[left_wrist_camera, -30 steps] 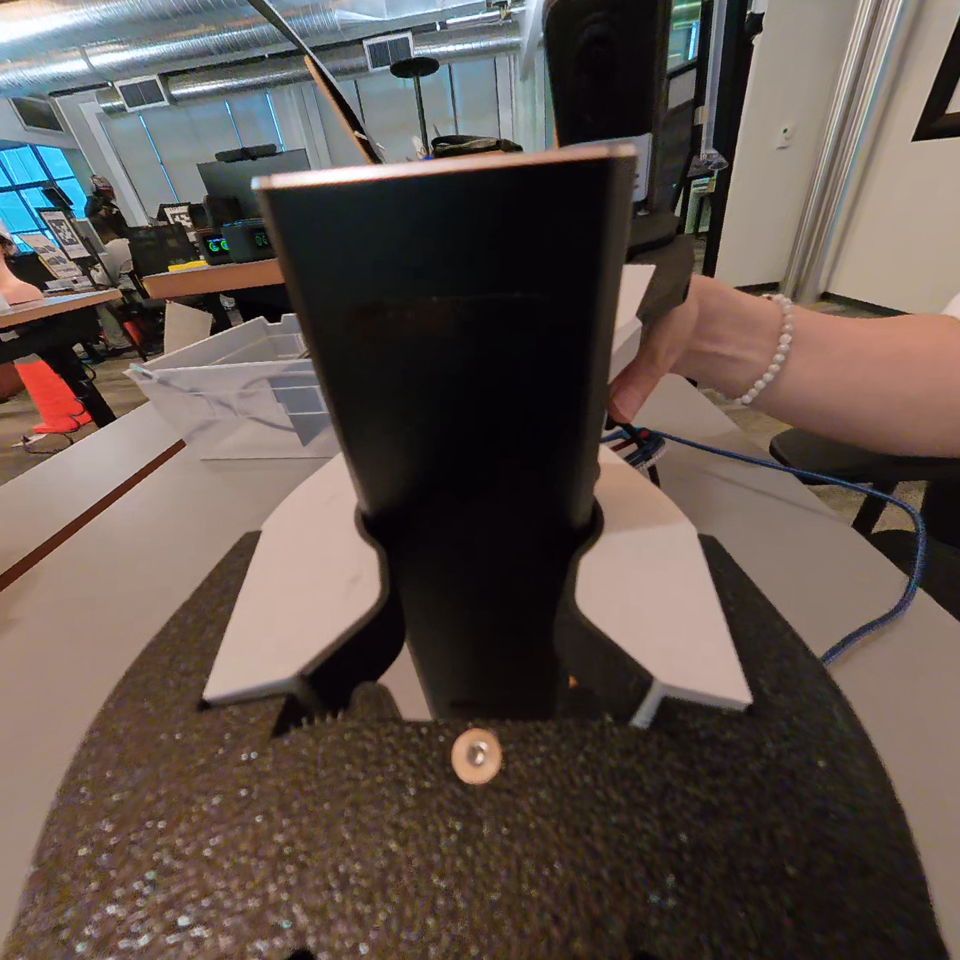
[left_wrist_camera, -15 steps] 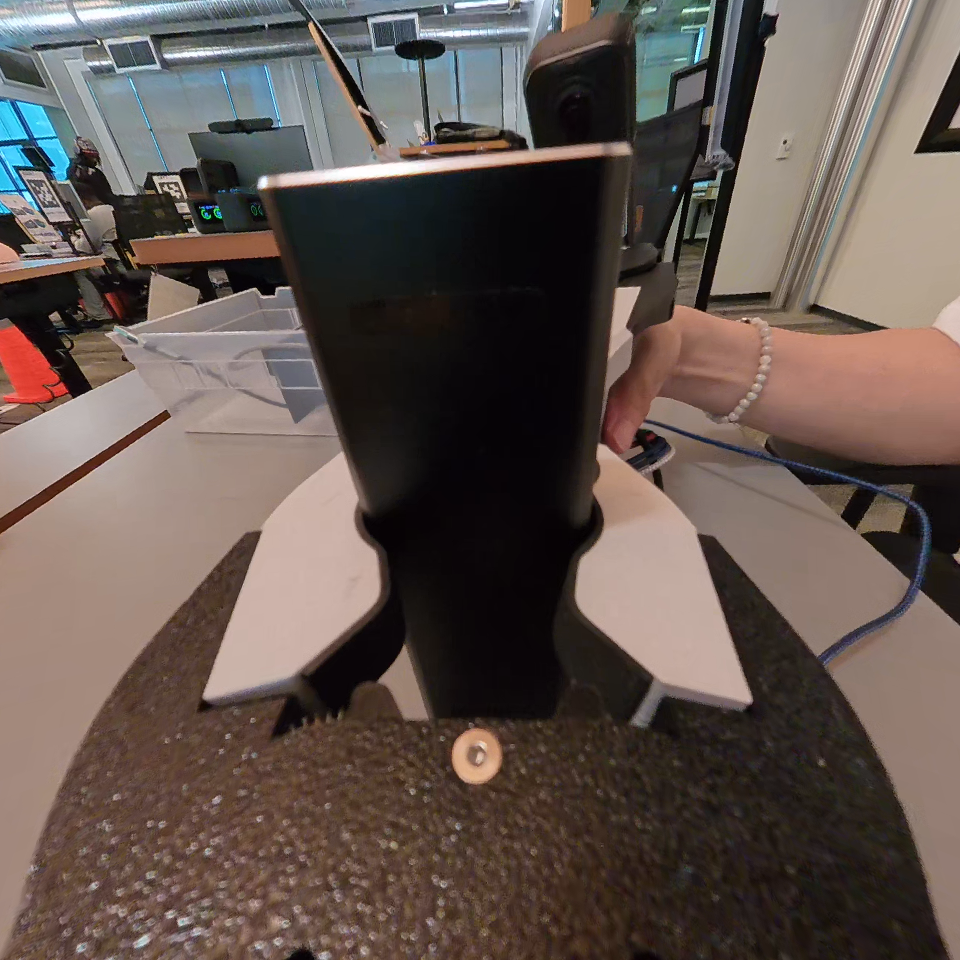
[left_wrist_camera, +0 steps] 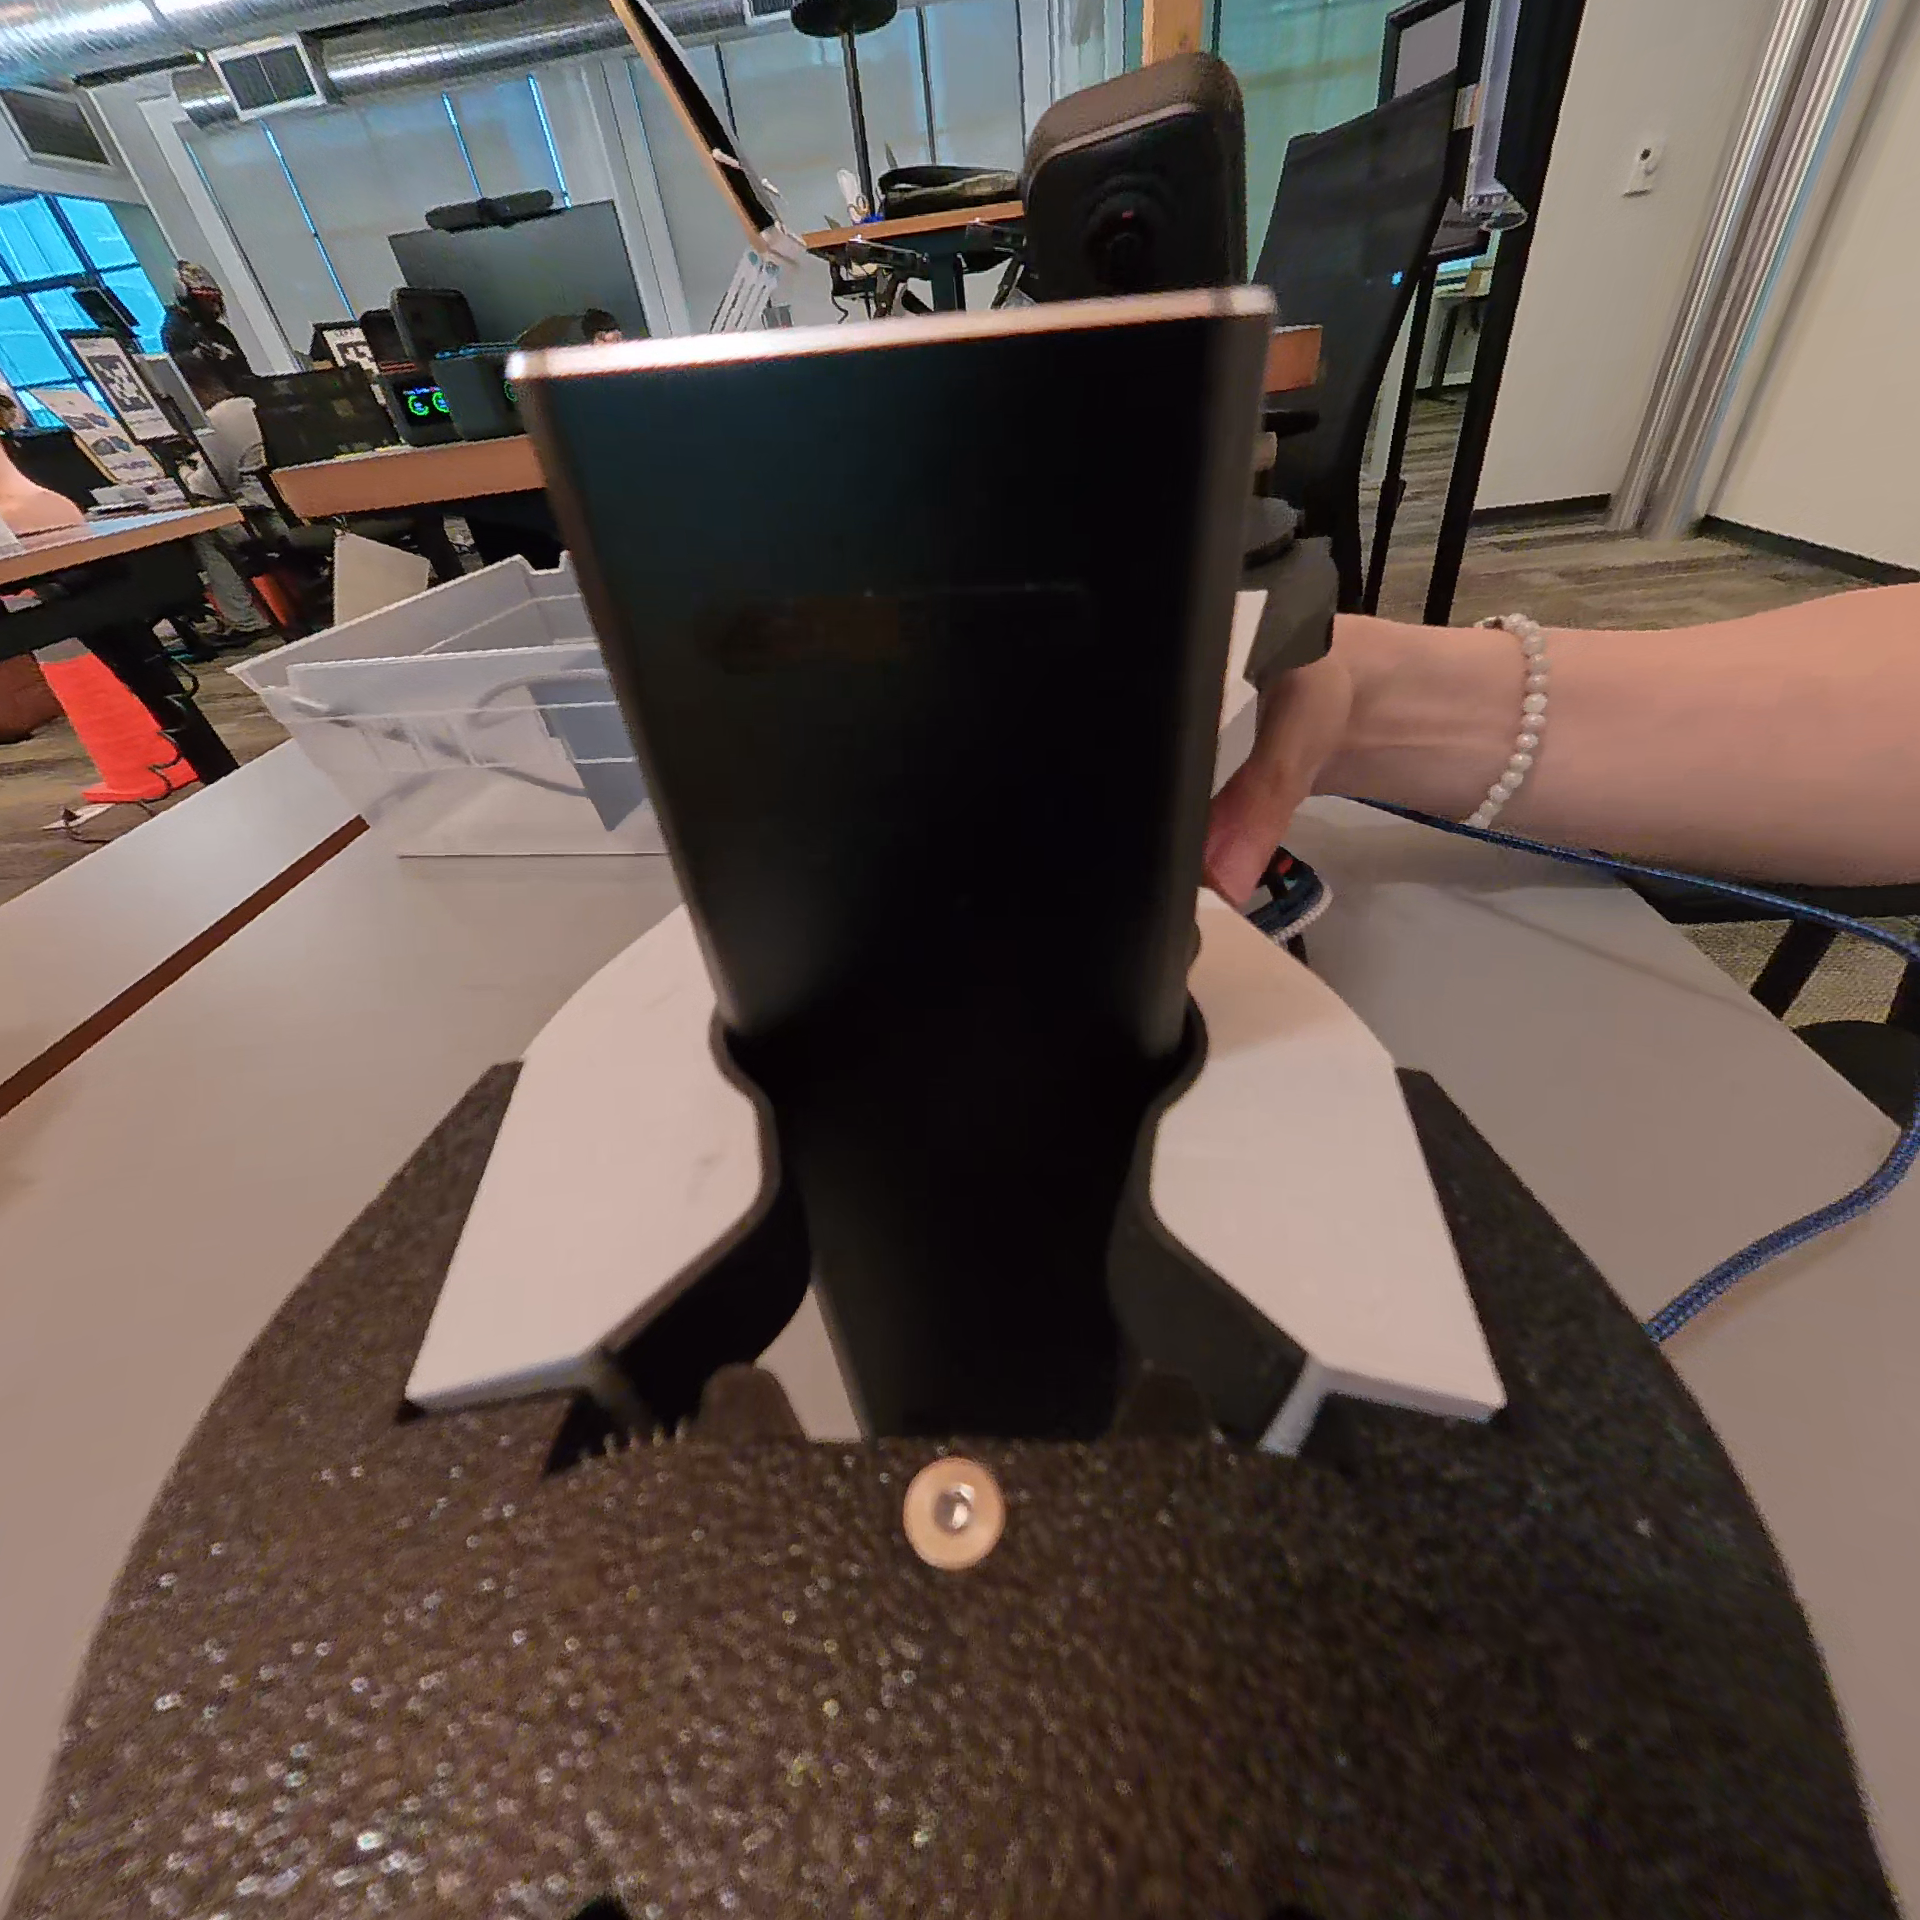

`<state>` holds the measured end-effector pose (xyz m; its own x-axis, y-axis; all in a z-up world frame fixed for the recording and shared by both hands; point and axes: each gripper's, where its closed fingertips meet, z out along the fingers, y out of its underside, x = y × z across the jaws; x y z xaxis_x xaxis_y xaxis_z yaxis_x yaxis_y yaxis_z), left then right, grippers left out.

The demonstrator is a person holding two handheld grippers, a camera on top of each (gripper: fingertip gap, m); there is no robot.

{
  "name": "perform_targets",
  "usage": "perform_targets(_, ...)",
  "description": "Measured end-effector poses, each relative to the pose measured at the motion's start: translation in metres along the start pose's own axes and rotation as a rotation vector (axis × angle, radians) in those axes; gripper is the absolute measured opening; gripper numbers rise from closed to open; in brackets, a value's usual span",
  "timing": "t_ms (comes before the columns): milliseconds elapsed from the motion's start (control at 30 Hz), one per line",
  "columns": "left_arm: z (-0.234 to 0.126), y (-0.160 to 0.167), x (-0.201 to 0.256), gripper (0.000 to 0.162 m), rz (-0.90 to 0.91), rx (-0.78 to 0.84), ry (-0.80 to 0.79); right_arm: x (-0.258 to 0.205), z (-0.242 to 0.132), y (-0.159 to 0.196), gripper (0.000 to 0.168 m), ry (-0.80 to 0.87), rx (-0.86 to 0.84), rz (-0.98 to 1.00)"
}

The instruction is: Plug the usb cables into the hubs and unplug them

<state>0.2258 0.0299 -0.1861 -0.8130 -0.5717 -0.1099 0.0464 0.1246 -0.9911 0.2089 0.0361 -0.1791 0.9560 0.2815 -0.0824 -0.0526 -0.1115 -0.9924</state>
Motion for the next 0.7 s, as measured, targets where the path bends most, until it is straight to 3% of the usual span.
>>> perform_targets(267,-0.003,0.001,-0.006,0.072,-0.011,0.007,-0.023,0.002,0.004,-0.005,0.006,0.025,0.062,0.002)
perform_targets(700,-0.008,0.001,-0.009,0.072,-0.049,0.028,-0.008,0.005,0.011,-0.006,0.005,0.088,0.022,-0.066)
